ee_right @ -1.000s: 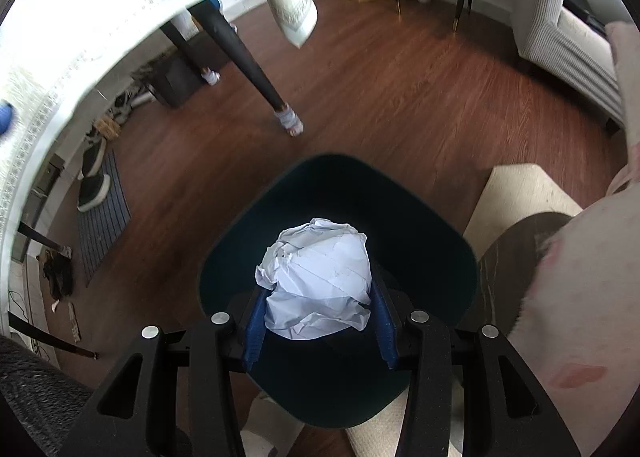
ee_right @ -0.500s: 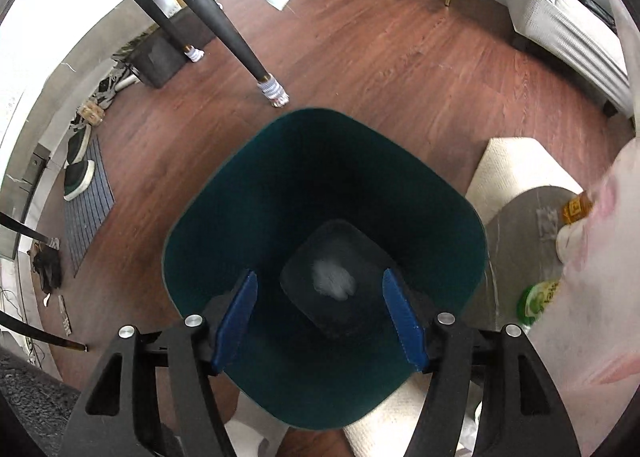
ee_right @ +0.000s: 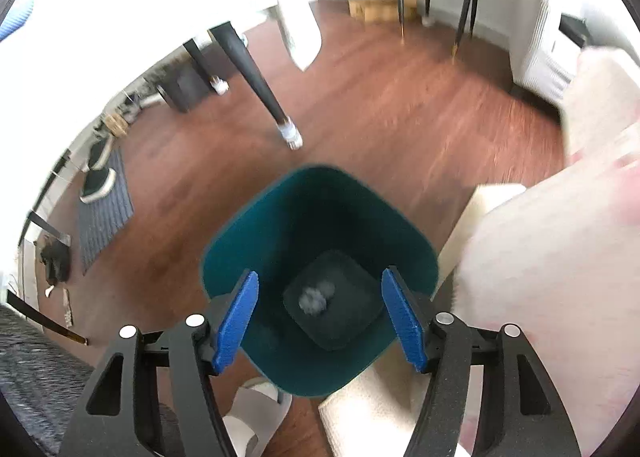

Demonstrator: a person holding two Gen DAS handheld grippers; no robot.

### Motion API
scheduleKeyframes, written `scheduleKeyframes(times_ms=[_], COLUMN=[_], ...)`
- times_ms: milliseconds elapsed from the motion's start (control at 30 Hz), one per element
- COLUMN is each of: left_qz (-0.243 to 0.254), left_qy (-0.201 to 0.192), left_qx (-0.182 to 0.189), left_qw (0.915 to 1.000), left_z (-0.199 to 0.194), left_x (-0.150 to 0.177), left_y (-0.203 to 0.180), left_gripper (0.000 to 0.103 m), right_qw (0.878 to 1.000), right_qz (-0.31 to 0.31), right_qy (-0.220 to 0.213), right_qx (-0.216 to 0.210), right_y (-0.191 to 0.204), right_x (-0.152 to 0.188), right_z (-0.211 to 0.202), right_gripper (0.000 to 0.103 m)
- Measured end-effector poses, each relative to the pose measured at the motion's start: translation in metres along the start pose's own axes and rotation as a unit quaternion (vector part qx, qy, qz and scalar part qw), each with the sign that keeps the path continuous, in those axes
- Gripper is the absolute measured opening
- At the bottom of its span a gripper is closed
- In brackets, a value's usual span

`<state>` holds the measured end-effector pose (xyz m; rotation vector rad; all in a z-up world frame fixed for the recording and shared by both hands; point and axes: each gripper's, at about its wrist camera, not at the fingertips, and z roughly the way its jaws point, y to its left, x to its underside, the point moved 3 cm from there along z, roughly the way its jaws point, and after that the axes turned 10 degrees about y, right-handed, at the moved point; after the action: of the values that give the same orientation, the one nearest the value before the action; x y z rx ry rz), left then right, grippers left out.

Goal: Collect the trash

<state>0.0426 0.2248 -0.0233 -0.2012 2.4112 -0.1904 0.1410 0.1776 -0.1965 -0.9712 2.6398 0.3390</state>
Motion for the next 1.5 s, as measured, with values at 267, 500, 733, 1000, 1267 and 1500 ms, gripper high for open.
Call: scheduleKeyframes(times_ms=[267, 500, 733, 1000, 1267, 1500], left_qz=[0.034, 0.057, 0.079, 0.104, 0.141, 0.166], left_qy=[-0.028, -0.041, -0.03, -0.019, 0.001, 0.029], left_qx=[-0.007, -0.003, 0.018, 0.042, 0.056, 0.05], left_qw=[0.999, 0.9975, 0.9963, 0.9935, 0.9885, 0.9844], left_z=[-0.011, -0.009, 0.012, 0.042, 0.073, 0.104], left_x=[-0.012, -0.018, -0.02, -0.02, -0.018, -0.011], left_y=[-0.037, -0.071, -0.114, -0.165, -0.21, -0.243], left_gripper=[0.044, 0.056, 0.065, 0.077, 0.084, 0.088], right_qw=[0.997, 0.992, 0.986, 0.977, 0.968, 0.959], right_qz=[-0.017, 0.009, 0.05, 0.097, 0.125, 0.158], right_qy=[-0.075, -0.128, -0.153, -0.173, -0.187, -0.204], right_qx=[0.001, 0.019, 0.052, 0.082, 0.113, 0.119], right_y=[-0.007, -0.042, -0.088, -0.138, -0.175, -0.197], right_x=[0.007, 0.026, 0.052, 0.091, 0.133, 0.153], right_z=[-0.08, -0.138, -0.172, -0.206, -0.229, -0.246], right_gripper=[0.061, 0.061, 0.061, 0.061, 0.072, 0.079])
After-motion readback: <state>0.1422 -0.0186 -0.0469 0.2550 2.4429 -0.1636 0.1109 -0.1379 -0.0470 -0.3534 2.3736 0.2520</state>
